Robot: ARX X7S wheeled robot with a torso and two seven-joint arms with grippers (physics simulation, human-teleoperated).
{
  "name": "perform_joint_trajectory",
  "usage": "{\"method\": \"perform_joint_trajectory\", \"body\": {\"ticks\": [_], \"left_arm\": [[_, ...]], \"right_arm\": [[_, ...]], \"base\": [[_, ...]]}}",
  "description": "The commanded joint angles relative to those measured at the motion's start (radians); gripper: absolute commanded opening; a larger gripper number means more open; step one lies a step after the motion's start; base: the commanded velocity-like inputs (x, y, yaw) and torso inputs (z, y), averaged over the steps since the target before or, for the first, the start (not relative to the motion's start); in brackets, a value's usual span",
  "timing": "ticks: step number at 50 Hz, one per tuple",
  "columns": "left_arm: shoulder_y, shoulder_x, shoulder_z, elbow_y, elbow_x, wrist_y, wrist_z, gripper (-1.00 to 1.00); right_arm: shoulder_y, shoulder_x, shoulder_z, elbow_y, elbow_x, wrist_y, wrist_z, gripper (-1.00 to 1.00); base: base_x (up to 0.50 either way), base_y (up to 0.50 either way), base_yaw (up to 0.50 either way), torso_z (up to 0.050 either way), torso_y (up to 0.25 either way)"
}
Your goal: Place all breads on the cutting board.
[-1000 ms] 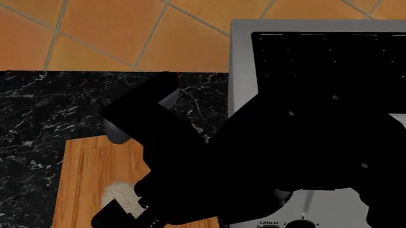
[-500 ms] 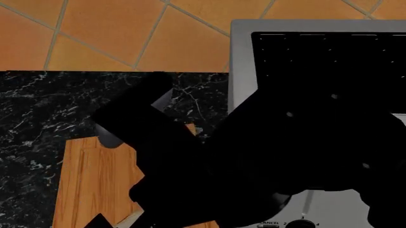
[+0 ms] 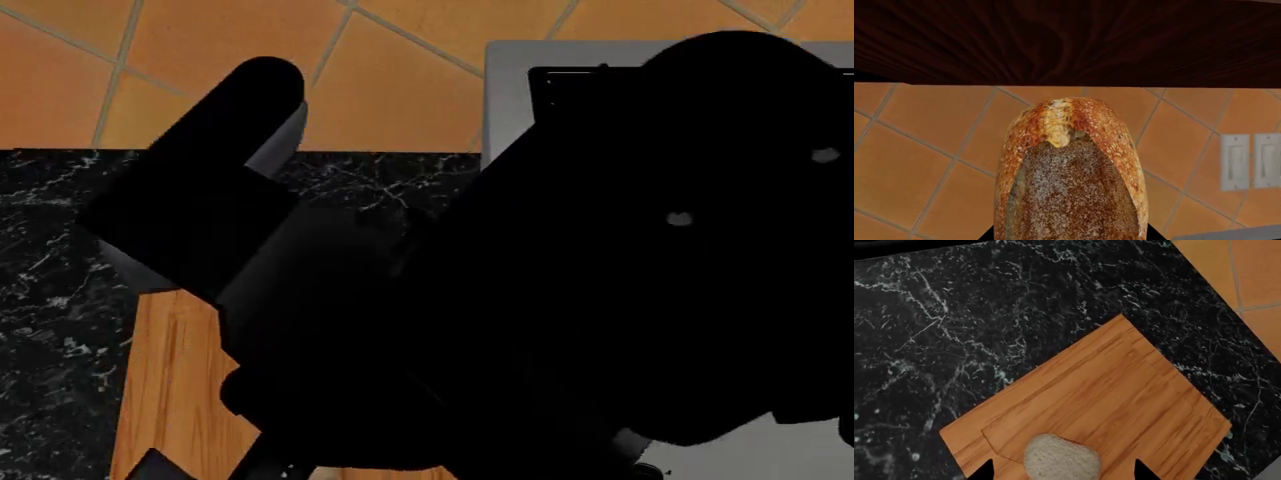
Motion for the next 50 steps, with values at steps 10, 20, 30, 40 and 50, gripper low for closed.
{"method": "perform_joint_trajectory", "body": {"ticks": [10, 20, 30, 40, 50], "left_arm": [[-0.009, 0.015, -0.006, -0.001, 0.003, -0.003, 0.039, -1.00], [-0.013, 0.013, -0.002, 0.000, 0.005, -0.008, 0.039, -1.00], [-0.021, 0.012, 0.008, -0.013, -0.040, -0.017, 0.054, -1.00], [-0.099, -0.003, 0.073, -0.038, -0.096, -0.122, 0.073, -1.00], [0.275, -0.224, -0.075, 0.137, 0.072, -0.022, 0.271, -1.00]], "right_arm": [[0.167, 0.059, 0.069, -0.200, 0.174, -0.178, 0.265, 1.00], [0.294, 0.051, 0.081, -0.327, 0.230, -0.272, 0.460, 1.00], [0.464, 0.078, 0.113, -0.424, 0.299, -0.341, 0.666, 1.00], [0.500, 0.075, 0.295, -0.439, 0.454, -0.322, 0.893, 1.00], [0.497, 0.088, 0.380, -0.411, 0.490, -0.255, 1.001, 1.00]], "base": [[0.00, 0.00, 0.00, 0.000, 0.000], [0.00, 0.00, 0.00, 0.000, 0.000], [0.00, 0.00, 0.00, 0.000, 0.000], [0.00, 0.00, 0.00, 0.000, 0.000], [0.00, 0.00, 0.00, 0.000, 0.000]]}}
